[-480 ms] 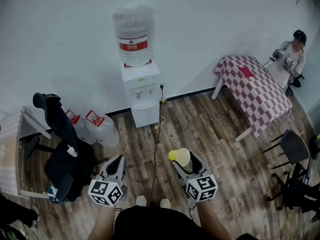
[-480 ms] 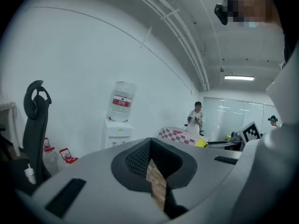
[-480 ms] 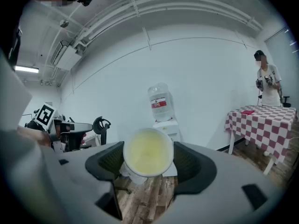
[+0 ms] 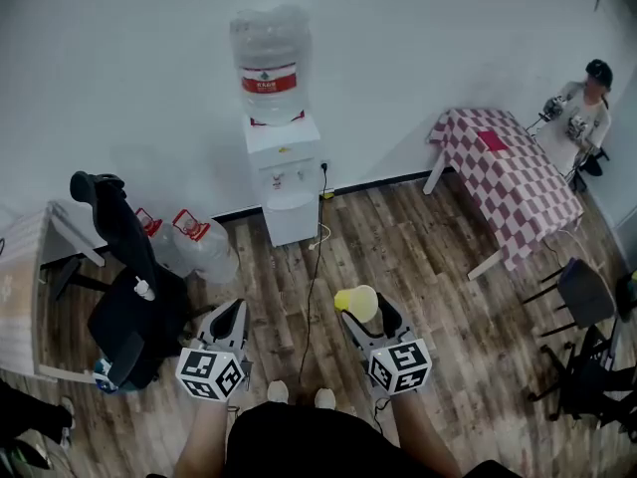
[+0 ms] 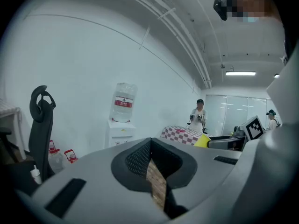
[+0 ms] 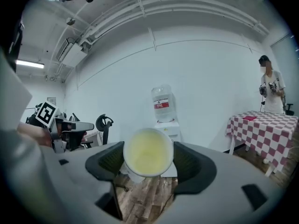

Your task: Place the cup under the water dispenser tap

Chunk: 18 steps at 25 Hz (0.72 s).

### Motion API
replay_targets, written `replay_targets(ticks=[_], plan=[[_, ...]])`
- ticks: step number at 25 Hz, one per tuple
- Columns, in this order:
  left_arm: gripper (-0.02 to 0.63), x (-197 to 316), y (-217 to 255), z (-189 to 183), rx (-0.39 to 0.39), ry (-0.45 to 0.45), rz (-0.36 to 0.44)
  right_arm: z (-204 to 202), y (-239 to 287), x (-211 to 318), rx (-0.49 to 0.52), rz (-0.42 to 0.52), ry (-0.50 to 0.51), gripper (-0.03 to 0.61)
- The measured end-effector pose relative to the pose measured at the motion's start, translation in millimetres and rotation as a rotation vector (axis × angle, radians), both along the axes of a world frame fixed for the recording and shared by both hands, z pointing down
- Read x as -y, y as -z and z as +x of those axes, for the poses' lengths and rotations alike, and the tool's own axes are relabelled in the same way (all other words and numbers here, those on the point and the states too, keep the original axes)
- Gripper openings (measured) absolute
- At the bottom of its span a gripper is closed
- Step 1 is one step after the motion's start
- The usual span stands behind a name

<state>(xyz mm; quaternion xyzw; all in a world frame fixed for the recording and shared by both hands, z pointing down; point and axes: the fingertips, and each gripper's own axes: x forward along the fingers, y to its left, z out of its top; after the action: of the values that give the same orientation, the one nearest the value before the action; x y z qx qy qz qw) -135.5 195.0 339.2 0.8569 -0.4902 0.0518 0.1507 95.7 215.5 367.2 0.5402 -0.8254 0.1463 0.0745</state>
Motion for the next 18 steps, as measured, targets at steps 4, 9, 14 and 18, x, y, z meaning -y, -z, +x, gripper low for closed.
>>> replay_targets(ticks=[4, 9, 14, 18], plan=[[0.014, -6.7, -1.1, 4.7, 0.012, 0.006, 0.001, 5.7, -2.0, -4.6, -0.007, 0.003, 0.005, 0.341], [0.014, -11.9, -0.7, 12.2, 0.020, 0.012, 0.002, 18.1, -3.6, -8.3, 0.008, 0.004, 0.000, 0.342], [0.014, -19.6, -6.2, 24.0, 0.028, 0.014, -0.008, 32.7, -9.7, -16.0, 0.001, -0.005, 0.006, 0.342], [0.014, -23.6, -7.6, 33.8, 0.040, 0.006, -0.013, 43.5, -12.1, -22.7, 0.001, -0.011, 0.004, 0.342]])
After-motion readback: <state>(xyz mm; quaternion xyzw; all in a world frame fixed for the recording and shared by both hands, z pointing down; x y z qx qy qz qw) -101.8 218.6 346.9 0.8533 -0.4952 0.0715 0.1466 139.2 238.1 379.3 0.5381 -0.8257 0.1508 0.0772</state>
